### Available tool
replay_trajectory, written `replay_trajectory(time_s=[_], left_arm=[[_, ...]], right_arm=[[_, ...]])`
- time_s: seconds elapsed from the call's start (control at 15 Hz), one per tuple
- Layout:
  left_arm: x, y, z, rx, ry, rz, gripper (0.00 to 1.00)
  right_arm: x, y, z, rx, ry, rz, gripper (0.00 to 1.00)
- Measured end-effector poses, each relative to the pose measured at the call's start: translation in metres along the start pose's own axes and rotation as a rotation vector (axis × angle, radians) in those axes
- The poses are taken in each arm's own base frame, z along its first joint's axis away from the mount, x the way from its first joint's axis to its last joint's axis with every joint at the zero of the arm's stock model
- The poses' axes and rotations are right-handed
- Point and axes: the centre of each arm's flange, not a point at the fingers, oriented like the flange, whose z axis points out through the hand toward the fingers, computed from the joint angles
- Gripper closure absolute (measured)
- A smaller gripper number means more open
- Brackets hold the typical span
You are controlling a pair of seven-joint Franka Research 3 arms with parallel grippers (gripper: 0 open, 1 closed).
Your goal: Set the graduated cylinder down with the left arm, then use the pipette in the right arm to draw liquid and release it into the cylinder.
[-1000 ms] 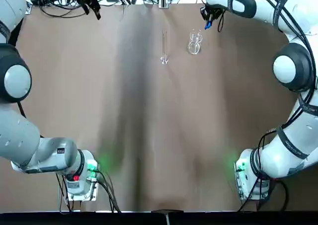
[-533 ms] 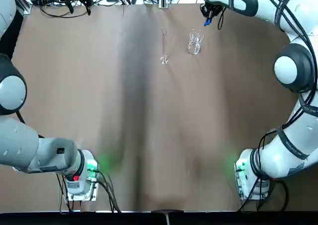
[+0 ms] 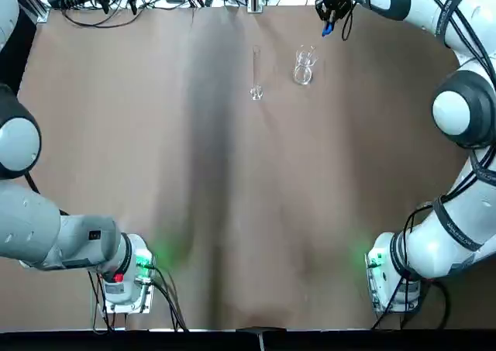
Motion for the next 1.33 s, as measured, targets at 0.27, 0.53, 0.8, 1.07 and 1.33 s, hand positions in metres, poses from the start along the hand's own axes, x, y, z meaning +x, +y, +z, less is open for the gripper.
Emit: replay_trajectory(time_s=[0.27,0.53,0.8,1.07,1.33], left_arm=[[0.0,-0.001,0.0,0.003,-0.002,0.001,0.0],[0.0,-0.003,0.0,0.003,-0.002,0.0,0.0],[0.001,-0.006,-0.003,0.001,0.005,-0.006,0.0],[0.001,-0.008,-0.005,0.0,0.01,-0.009,0.0],[0.001,-0.008,-0.006,0.0,0.01,-0.008,0.0]], right_arm=[[-0.001,-0.003,-0.007,0.007,0.01,-0.003,0.81],[0.0,-0.002,-0.015,0.016,0.024,0.0,0.81],[0.002,0.002,-0.031,0.023,0.043,0.008,0.81],[-0.004,0.011,-0.054,0.021,0.057,0.017,0.82],[-0.006,0.012,-0.056,0.017,0.05,0.018,0.82]])
